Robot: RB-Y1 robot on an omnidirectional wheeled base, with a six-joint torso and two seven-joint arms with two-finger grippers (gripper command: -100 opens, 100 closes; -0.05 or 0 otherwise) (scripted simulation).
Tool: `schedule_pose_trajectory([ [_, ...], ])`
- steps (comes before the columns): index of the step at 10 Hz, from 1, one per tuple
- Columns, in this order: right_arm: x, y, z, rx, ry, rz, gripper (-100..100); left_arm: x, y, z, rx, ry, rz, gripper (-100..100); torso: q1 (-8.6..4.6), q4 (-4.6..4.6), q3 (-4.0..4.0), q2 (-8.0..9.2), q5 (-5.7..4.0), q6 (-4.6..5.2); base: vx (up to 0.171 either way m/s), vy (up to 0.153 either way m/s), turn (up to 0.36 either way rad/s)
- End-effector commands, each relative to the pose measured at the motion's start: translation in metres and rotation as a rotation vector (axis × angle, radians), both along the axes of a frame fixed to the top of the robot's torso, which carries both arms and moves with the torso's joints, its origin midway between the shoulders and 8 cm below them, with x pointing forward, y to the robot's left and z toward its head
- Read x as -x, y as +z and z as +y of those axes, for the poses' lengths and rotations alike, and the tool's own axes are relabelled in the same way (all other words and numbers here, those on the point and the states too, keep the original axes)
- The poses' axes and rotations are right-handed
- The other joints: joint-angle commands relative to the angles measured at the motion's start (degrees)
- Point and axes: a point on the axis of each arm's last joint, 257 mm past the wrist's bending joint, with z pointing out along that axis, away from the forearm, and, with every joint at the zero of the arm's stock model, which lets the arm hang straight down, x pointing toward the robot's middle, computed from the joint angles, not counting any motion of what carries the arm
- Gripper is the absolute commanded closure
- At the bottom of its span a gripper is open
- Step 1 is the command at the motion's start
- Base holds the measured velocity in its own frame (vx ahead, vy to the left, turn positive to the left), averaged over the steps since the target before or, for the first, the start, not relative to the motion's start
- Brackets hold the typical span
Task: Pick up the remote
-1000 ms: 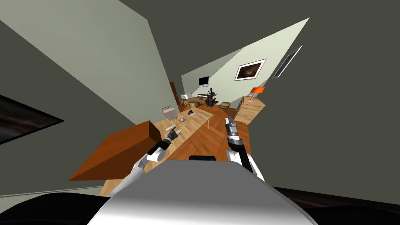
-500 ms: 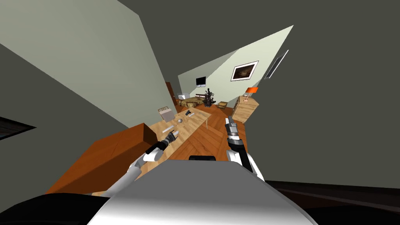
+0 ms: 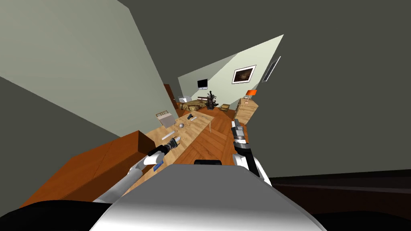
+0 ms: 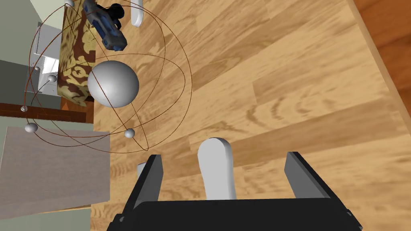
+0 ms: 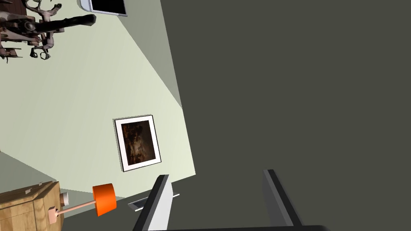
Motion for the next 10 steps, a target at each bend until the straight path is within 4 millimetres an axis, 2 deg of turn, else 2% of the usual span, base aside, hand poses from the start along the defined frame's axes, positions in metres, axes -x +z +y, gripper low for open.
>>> schedule_pose_trajectory([
  [1,0.0,0.0,0.0,0.0,0.0,0.0,0,0.013,-0.015,0.018,0.009,0.035,0.065,-100,0.0,0.0,0.0,0.0,0.0,0.0,0.023,0.002,-0.111],
  [2,0.0,0.0,0.0,0.0,0.0,0.0,0,0.022,-0.025,0.036,0.021,0.071,0.122,-100,0.01,0.0,0.01,0.02,0.0,-0.05,0.028,0.0,-0.175],
  [3,0.0,0.0,0.0,0.0,0.0,0.0,0,0.027,-0.031,0.039,0.027,0.083,0.146,-100,0.01,0.0,0.0,0.0,-0.01,-0.02,0.024,0.006,-0.104],
  [4,0.0,0.0,0.0,0.0,0.0,0.0,0,0.038,-0.04,0.058,0.045,0.127,0.203,-100,0.02,0.0,0.01,0.02,0.0,-0.05,0.026,0.006,-0.176],
  [5,0.0,0.0,0.0,0.0,0.0,0.0,0,0.042,-0.044,0.06,0.044,0.133,0.222,-100,0.02,0.0,0.0,0.0,0.0,-0.01,0.024,0.011,-0.102],
  [6,0.0,0.0,0.0,0.0,0.0,0.0,0,0.053,-0.05,0.075,0.056,0.166,0.28,-100,0.03,0.0,0.01,0.03,0.0,-0.07,0.029,0.009,-0.159],
  [8,0.0,0.0,0.0,0.0,0.0,0.0,0,0.059,-0.055,0.081,0.062,0.185,0.294,-100,0.03,0.0,0.01,0.02,0.01,-0.06,0.018,0.009,-0.05],
  [10,0.0,0.0,0.0,0.0,0.0,0.0,0,0.074,-0.063,0.098,0.081,0.235,0.36,-100,-0.01,0.01,0.01,0.02,-0.01,0.0,0.024,0.006,-0.147],
])
